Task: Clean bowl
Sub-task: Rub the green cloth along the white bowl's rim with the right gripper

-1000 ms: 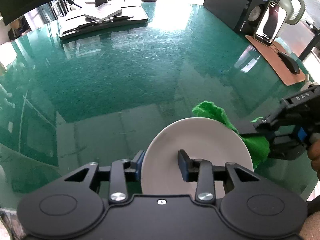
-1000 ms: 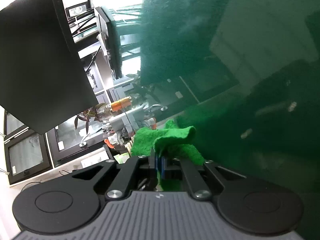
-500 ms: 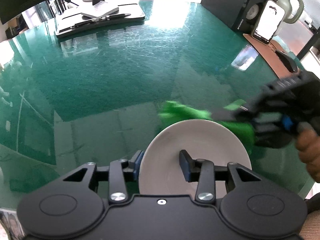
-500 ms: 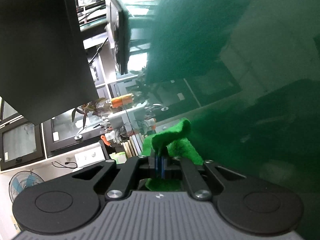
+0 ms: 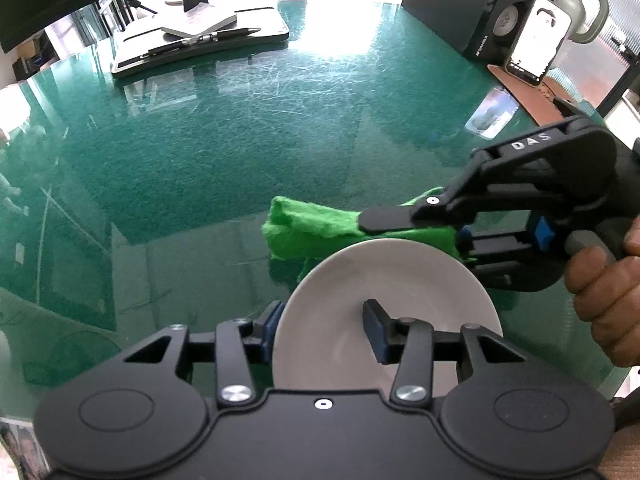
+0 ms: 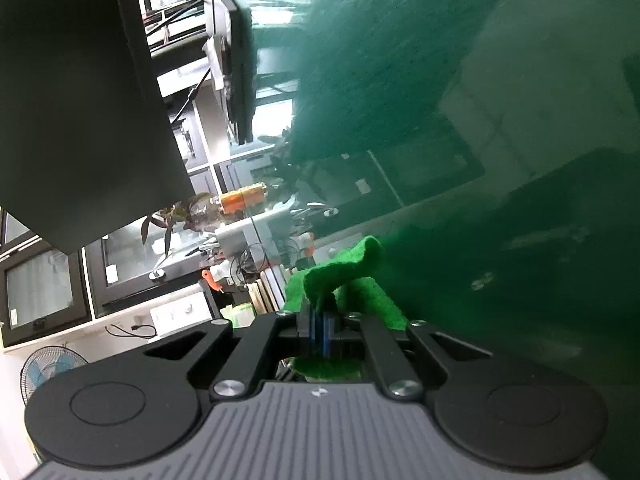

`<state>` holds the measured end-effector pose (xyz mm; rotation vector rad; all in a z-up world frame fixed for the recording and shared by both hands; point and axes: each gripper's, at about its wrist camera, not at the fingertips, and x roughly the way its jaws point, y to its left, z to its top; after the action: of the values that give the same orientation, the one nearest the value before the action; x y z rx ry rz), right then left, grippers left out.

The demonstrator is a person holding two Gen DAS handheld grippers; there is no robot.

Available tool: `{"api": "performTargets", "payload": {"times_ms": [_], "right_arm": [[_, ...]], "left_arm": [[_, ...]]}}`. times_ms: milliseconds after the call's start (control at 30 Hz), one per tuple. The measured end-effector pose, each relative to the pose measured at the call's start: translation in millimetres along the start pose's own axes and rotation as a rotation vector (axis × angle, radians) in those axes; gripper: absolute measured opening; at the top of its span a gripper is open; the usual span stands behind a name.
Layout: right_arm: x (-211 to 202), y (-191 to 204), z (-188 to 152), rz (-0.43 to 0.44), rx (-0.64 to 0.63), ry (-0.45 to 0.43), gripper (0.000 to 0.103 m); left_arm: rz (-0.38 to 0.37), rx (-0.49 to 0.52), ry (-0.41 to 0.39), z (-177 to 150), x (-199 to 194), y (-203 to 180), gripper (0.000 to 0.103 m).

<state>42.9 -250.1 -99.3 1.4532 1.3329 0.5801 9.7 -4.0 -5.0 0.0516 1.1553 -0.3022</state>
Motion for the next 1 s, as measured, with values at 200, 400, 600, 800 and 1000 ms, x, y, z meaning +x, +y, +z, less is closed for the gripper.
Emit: {"api": "performTargets", "payload": {"times_ms": [200, 400, 600, 800, 1000], "right_arm": [[-43.2, -17.3, -13.1, 0.006, 0.041, -0.015, 0.006], [-40.7, -21.2, -13.3, 0.019, 0.066, -0.030, 0.006], [5.5, -3.6, 0.8, -0.001, 0.008, 0.003, 0.006], [-25.6, -8.6, -6.0, -0.007, -0.011, -0.003, 0.006], [-49.9, -25.2, -16.8, 0.003, 0.040, 0.010, 0.006]], "left_arm": [[-0.008, 0.000, 0.001, -0.4, 0.4, 0.0, 0.046], [-0.001, 0.003, 0.002, -0.4, 0.4, -2.1, 0.047], [0.007, 0.001, 0.006, 0.2, 0.3, -4.0, 0.049], [-0.001, 0.008, 0.011, -1.0, 0.2, -5.0, 0.051], [-0.009, 0.002, 0.013, -1.1, 0.6, -3.8, 0.051]]}}
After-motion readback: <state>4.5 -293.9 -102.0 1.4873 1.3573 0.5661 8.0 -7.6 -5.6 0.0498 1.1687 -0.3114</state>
